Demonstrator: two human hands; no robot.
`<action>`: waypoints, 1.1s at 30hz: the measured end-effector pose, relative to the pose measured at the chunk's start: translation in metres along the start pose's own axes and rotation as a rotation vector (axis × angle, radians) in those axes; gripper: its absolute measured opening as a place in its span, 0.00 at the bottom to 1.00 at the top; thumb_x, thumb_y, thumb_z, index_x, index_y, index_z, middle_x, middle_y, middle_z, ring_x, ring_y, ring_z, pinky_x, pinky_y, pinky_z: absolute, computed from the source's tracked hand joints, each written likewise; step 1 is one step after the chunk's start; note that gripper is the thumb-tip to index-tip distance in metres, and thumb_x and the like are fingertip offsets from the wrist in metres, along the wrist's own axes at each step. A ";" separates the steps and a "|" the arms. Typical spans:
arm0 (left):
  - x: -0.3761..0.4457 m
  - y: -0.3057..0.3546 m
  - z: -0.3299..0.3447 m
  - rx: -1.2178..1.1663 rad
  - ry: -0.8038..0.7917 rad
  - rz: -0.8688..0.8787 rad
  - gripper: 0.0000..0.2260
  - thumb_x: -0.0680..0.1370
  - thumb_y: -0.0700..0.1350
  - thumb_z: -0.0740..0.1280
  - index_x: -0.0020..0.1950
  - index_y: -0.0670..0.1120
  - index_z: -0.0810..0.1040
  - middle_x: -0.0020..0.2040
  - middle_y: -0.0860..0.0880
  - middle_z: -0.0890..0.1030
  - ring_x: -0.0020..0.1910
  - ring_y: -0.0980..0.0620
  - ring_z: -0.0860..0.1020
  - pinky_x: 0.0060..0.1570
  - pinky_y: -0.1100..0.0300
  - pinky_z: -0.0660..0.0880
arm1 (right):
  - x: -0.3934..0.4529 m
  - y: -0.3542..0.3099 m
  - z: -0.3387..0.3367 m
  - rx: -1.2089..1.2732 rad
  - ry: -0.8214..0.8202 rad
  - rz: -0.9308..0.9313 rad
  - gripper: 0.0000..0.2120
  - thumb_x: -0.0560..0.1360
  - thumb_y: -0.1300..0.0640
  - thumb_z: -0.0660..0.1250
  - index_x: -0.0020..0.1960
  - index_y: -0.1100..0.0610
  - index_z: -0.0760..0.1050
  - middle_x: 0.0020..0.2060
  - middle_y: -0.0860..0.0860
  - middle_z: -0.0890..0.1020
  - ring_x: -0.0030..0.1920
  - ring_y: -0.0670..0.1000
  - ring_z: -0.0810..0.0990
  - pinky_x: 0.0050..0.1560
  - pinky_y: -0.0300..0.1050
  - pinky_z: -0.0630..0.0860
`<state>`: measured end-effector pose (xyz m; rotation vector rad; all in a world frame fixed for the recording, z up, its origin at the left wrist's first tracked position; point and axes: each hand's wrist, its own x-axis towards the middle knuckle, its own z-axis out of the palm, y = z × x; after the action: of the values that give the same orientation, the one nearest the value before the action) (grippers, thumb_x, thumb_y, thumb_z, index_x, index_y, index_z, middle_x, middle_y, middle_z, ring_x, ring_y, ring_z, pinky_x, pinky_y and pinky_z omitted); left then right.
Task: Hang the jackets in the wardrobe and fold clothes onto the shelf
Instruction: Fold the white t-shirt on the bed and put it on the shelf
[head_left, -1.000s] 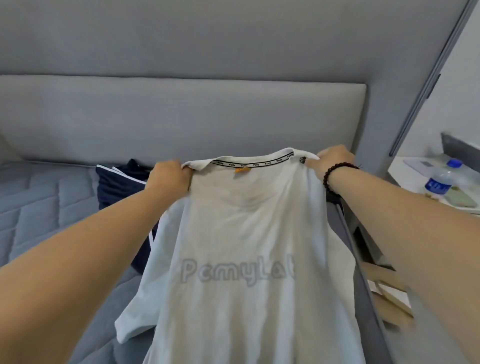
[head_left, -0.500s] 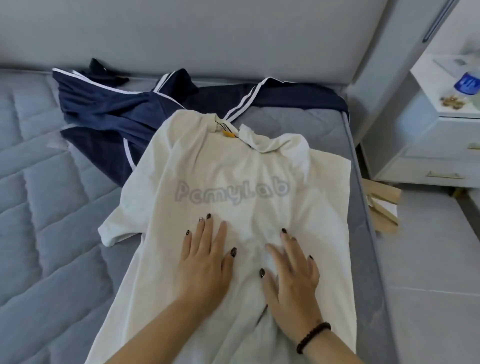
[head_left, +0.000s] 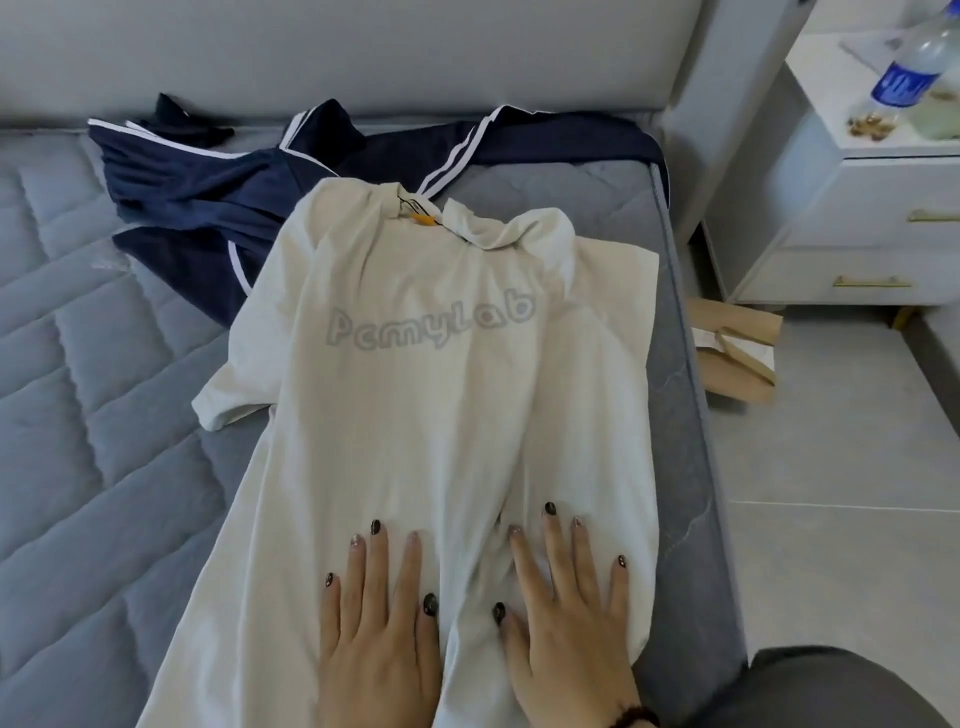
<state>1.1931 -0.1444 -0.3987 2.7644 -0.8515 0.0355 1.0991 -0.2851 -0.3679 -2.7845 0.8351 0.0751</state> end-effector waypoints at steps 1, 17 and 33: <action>-0.004 0.001 0.000 0.006 0.005 -0.017 0.24 0.79 0.50 0.52 0.74 0.48 0.69 0.75 0.42 0.67 0.73 0.43 0.65 0.71 0.45 0.59 | -0.004 0.002 0.002 -0.026 -0.009 -0.008 0.32 0.65 0.42 0.66 0.68 0.51 0.74 0.69 0.56 0.72 0.68 0.60 0.71 0.61 0.63 0.58; 0.002 0.009 -0.005 0.114 -0.170 -0.081 0.28 0.78 0.52 0.47 0.79 0.52 0.57 0.79 0.47 0.58 0.78 0.48 0.55 0.74 0.46 0.54 | -0.035 0.027 0.002 0.087 -0.019 -0.163 0.29 0.74 0.44 0.57 0.73 0.52 0.67 0.74 0.56 0.64 0.74 0.60 0.60 0.68 0.64 0.55; -0.005 0.006 -0.006 0.024 -0.147 -0.084 0.26 0.81 0.54 0.44 0.80 0.55 0.48 0.81 0.50 0.50 0.79 0.50 0.47 0.77 0.49 0.44 | -0.149 0.043 0.025 0.457 0.359 -0.166 0.17 0.56 0.74 0.78 0.41 0.60 0.85 0.42 0.55 0.84 0.44 0.49 0.83 0.46 0.35 0.78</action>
<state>1.1860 -0.1446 -0.3917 2.8503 -0.7729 -0.1766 0.9514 -0.2343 -0.3842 -2.4425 0.5931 -0.5837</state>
